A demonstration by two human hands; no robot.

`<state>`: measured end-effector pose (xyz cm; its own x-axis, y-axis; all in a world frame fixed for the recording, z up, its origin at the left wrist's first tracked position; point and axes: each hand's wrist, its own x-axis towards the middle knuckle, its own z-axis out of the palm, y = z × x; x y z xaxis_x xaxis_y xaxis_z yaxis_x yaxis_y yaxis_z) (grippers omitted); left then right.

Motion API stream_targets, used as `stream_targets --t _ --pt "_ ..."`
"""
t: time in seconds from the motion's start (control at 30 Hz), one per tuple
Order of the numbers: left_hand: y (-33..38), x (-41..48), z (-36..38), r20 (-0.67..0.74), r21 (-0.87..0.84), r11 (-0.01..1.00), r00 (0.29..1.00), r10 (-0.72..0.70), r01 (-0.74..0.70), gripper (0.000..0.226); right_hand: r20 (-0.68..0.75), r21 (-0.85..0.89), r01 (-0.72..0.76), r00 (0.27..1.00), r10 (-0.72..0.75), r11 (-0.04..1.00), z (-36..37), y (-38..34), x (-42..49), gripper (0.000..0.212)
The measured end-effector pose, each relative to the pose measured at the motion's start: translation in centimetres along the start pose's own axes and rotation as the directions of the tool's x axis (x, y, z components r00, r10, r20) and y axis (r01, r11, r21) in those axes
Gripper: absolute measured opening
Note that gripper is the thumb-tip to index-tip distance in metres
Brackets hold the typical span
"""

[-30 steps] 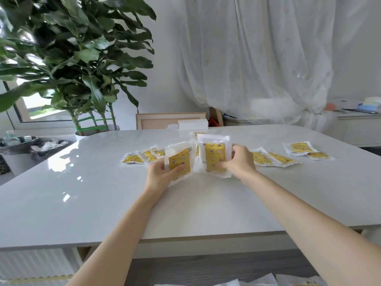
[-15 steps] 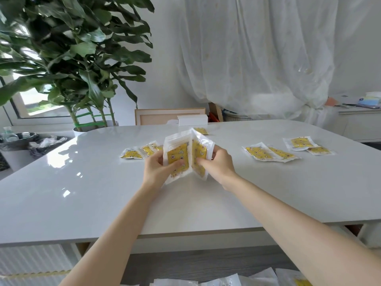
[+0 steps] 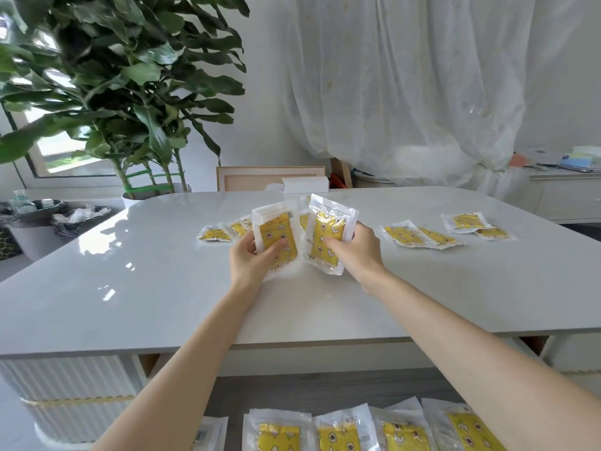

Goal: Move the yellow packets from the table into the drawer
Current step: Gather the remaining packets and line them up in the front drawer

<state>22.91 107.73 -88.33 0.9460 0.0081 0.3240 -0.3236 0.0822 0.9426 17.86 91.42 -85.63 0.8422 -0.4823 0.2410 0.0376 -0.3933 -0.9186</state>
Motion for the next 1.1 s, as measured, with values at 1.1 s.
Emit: stream_targets --t 1.1 --pt "2.4 -13.8 -9.6 0.568 0.612 0.740 0.495 -0.657 0.280 0.031 0.746 -0.465 -0.124 0.478 0.463 0.877 -6.3 3.1 -11.0 0.028"
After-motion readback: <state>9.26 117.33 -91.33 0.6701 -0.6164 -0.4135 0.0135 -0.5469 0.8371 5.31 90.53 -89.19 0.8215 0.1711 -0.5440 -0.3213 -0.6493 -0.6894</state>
